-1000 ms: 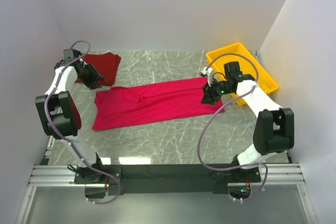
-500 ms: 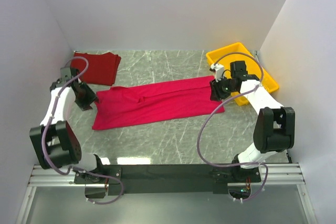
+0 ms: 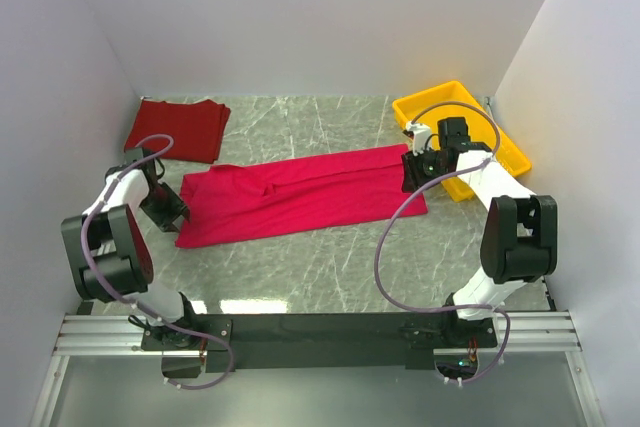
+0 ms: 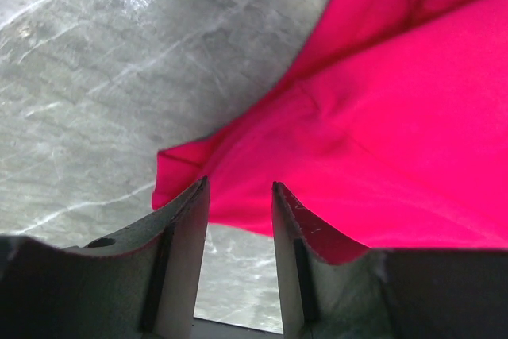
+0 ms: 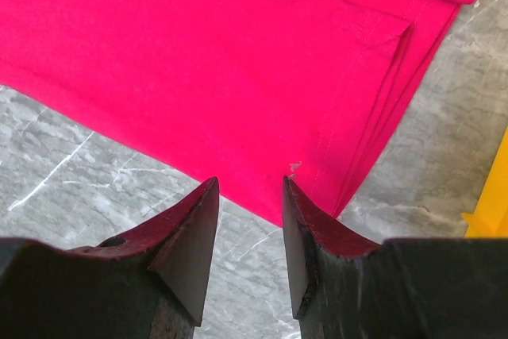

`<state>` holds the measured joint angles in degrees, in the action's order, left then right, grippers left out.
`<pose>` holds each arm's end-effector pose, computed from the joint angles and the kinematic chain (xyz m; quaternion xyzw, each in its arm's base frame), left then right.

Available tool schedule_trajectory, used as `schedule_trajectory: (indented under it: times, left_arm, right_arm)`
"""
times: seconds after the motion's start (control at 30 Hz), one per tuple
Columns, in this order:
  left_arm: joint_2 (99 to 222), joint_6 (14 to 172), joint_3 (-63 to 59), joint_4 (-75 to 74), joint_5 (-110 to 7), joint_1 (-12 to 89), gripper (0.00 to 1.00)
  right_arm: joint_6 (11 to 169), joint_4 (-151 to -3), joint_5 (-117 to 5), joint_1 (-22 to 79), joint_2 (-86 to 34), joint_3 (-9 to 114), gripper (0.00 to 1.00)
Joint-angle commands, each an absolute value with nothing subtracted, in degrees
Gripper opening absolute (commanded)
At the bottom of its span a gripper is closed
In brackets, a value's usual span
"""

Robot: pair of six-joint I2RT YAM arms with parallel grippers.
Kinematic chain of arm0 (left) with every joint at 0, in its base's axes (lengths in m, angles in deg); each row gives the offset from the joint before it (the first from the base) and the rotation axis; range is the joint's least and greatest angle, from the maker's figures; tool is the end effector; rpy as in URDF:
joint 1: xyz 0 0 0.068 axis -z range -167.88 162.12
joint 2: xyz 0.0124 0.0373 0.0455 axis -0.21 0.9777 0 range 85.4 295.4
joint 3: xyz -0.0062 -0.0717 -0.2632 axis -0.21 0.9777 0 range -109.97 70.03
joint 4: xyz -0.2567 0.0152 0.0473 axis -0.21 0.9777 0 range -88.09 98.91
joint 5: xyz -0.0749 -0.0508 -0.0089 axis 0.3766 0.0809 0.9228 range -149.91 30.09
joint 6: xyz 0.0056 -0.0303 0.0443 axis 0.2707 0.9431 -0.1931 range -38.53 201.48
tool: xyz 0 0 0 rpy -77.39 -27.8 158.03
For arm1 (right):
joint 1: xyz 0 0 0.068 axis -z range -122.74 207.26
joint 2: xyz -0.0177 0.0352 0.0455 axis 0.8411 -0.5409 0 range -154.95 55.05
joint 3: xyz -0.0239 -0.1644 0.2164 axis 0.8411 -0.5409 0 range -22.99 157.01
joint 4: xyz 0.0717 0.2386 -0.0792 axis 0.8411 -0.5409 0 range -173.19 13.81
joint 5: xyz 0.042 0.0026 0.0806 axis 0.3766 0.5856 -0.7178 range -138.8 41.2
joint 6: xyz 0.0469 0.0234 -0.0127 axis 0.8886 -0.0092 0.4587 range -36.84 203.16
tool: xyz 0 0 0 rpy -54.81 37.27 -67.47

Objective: Fold and stack the t-shirts
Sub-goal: Fold the tshirt

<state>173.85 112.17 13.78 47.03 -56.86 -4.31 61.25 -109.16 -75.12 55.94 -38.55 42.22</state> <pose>0.2654 0.0762 0.1908 -0.3945 0.9119 -0.0399 0.1063 0.3310 0.0234 0.2203 -0.2451 0.9128 0.1741 0.2763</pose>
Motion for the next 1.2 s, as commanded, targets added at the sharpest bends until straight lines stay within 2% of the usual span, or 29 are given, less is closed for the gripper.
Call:
schedule_trajectory:
  times: [0.0,0.27,0.47,0.63,0.93,1.13,1.17]
  left_arm:
    - [175.9,110.5,11.7,46.3,-58.7,-4.5,0.42]
    - [177.8,109.9,12.0,48.3,-59.7,-4.5,0.41]
    - [176.2,110.1,11.1,50.8,-65.3,-4.5,0.41]
    - [177.0,108.8,11.1,51.5,-64.5,-4.5,0.41]
    - [177.2,106.9,12.6,50.0,-57.6,-4.5,0.22]
    - [176.1,105.8,12.7,50.9,-57.0,-4.5,0.10]
    - [176.0,105.8,12.7,50.9,-56.8,-4.5,0.05]
  right_arm:
    - [62.1,-107.5,-74.8,56.5,-39.1,43.0,0.45]
    - [61.9,-107.7,-74.9,56.9,-39.3,42.8,0.45]
    - [62.2,-107.7,-75.5,57.0,-39.5,42.8,0.45]
    - [62.2,-107.8,-75.8,57.0,-39.7,43.0,0.45]
    - [62.9,-107.7,-73.4,56.9,-40.0,43.2,0.45]
    - [66.6,-106.5,-66.8,57.0,-40.3,43.5,0.45]
    - [67.2,-106.2,-65.7,57.0,-40.4,43.2,0.45]
